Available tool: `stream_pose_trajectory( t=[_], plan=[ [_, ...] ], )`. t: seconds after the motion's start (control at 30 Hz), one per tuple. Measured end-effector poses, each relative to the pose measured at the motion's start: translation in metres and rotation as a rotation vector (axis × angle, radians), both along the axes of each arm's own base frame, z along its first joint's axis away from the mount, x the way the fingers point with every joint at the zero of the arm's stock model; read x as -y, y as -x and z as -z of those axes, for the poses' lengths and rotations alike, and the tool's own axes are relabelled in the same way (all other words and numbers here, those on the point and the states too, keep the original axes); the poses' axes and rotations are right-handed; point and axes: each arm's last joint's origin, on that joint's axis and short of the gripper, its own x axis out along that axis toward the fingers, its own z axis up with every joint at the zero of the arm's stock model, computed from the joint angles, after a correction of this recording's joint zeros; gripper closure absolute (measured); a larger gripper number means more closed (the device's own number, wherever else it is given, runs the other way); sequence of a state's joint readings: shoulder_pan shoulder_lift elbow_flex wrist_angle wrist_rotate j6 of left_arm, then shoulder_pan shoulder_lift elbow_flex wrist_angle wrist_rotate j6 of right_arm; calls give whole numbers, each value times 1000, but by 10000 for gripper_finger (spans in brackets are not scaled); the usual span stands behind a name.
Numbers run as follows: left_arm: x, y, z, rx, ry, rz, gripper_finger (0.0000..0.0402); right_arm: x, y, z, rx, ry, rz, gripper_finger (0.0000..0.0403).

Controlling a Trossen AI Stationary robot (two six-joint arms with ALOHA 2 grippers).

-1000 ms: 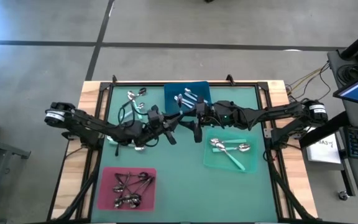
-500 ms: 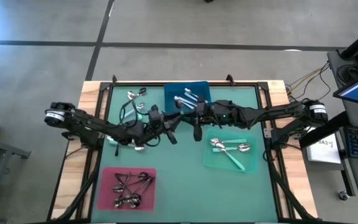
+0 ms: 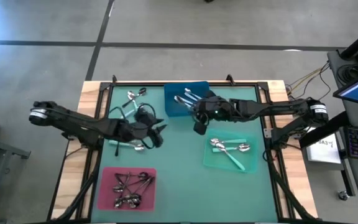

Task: Sort silverware by color (type)
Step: Put the green spoon into the green bin

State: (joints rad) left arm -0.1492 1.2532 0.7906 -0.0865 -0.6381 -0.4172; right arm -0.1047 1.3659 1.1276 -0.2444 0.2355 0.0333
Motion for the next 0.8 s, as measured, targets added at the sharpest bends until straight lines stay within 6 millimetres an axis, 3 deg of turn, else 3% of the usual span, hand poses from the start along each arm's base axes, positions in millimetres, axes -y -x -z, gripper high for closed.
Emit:
stream_pose_trajectory(
  t=[0.17,0.33,0.57,0.8],
  plan=[
    [-7,43,17,-299,248,-110,288,-3,12,10,-181,-132,19,370],
    [-5,63,30,-540,405,-72,294,-6,26,22,-341,-259,75,370],
    [-5,68,46,-699,422,-109,295,-12,42,44,-503,-350,154,370],
    [-19,59,57,-653,296,-332,295,-15,53,65,-584,-411,174,361]
  ],
)
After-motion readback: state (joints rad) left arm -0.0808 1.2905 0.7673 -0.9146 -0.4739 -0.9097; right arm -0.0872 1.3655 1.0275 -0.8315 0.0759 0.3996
